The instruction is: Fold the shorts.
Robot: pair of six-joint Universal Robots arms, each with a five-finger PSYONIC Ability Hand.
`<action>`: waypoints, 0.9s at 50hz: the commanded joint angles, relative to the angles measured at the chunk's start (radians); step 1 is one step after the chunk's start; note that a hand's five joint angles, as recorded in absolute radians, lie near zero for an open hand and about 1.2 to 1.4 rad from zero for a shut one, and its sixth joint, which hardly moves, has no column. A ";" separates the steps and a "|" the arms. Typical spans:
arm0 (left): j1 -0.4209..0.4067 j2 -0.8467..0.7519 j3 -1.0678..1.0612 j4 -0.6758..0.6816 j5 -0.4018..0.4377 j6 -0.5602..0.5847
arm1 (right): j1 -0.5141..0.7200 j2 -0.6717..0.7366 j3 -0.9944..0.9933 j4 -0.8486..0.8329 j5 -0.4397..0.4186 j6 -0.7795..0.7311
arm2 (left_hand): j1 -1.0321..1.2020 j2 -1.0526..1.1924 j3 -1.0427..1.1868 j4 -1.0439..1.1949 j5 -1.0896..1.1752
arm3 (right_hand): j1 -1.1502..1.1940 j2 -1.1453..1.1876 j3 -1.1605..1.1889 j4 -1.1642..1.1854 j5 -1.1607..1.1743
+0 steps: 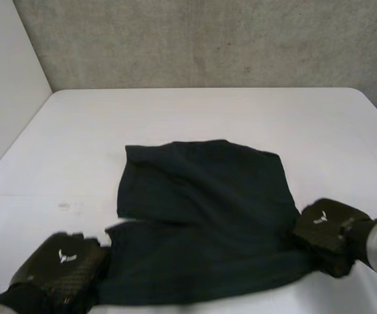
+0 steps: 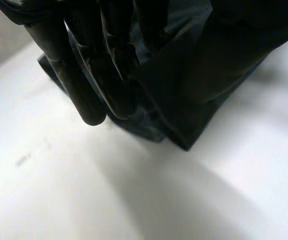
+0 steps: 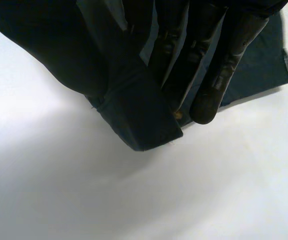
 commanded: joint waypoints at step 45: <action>0.028 -0.612 1.106 0.842 -0.179 0.134 | 0.190 0.349 -0.748 -1.058 0.250 0.442 | 0.272 0.201 0.211 0.197 0.243 | 0.450 0.219 0.231 0.207 0.263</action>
